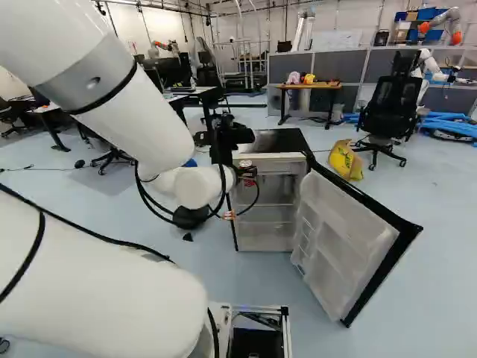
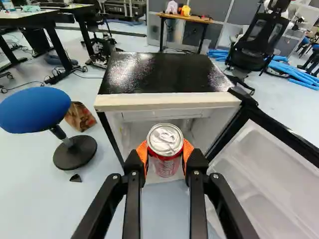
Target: Grab a drink from the fridge
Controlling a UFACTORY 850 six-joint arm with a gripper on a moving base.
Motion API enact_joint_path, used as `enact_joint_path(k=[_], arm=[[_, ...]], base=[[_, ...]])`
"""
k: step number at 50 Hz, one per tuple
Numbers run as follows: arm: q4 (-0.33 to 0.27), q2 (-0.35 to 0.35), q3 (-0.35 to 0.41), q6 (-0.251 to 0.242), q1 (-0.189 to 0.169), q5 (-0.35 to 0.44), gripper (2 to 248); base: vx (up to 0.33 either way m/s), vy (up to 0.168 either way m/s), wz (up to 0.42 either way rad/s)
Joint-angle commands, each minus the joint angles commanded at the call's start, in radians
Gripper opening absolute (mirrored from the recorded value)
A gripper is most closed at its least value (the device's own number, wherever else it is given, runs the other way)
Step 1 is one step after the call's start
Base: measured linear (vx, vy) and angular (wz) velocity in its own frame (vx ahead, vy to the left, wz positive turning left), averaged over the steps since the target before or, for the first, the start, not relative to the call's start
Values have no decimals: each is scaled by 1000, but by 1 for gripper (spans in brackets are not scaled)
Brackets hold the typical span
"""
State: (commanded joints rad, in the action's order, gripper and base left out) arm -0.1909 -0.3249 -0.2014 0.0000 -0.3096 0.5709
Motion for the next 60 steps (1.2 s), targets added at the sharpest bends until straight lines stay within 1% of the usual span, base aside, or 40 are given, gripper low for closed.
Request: enact_joint_path(k=[19,32,60], arm=[[0,14,-60,0,15,-115,91],[0,32,-107,0,27,-175,91],[0,81,-218,0,55,-181,91]], base=[[0,0,0],[0,0,0],[0,0,0]])
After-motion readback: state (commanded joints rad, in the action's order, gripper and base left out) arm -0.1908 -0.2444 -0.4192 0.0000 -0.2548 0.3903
